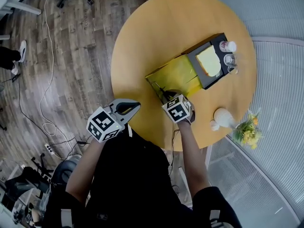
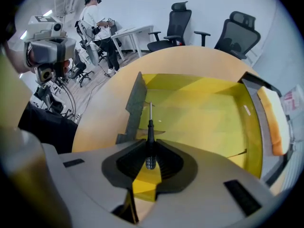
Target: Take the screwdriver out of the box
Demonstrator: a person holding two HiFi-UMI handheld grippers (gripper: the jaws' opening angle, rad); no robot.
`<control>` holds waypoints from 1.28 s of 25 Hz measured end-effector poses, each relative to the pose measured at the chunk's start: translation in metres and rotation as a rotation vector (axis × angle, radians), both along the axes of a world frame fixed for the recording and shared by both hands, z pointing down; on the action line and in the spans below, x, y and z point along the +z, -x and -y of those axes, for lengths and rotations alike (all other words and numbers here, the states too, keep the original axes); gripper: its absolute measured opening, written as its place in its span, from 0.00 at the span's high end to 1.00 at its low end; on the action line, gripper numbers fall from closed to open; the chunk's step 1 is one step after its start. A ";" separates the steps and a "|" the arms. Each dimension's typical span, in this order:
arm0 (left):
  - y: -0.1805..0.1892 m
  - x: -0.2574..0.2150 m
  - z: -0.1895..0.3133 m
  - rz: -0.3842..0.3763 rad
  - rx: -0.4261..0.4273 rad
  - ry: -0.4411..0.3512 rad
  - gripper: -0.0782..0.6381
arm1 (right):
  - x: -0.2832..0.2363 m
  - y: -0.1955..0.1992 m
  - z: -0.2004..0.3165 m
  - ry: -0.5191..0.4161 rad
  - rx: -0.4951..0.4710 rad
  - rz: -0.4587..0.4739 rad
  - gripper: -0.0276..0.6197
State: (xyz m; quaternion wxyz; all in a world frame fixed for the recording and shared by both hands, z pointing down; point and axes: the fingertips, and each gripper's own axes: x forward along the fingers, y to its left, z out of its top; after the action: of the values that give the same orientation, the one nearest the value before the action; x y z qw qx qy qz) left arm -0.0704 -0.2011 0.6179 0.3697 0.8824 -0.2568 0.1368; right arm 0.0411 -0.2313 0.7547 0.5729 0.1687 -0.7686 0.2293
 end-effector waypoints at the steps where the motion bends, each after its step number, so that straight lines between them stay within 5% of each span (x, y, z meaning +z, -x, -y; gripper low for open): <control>1: 0.001 -0.001 -0.001 0.004 -0.002 -0.004 0.88 | -0.005 0.001 0.002 -0.012 0.012 0.010 0.87; 19: -0.034 -0.076 -0.017 0.069 0.091 -0.192 0.88 | -0.111 -0.031 -0.024 -0.219 0.280 0.421 0.87; 25: -0.048 -0.097 -0.024 0.076 0.119 -0.240 0.88 | -0.154 -0.047 -0.038 -0.327 0.435 0.691 0.87; 32: -0.074 -0.106 -0.052 0.077 0.152 -0.262 0.88 | -0.179 -0.066 -0.069 -0.380 0.529 0.841 0.87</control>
State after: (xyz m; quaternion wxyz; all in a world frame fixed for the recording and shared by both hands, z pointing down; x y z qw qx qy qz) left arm 0.0036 -0.1493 0.5124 0.2299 0.9340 -0.2191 0.1635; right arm 0.1073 -0.1624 0.5756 0.0971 0.3512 -0.8911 0.2705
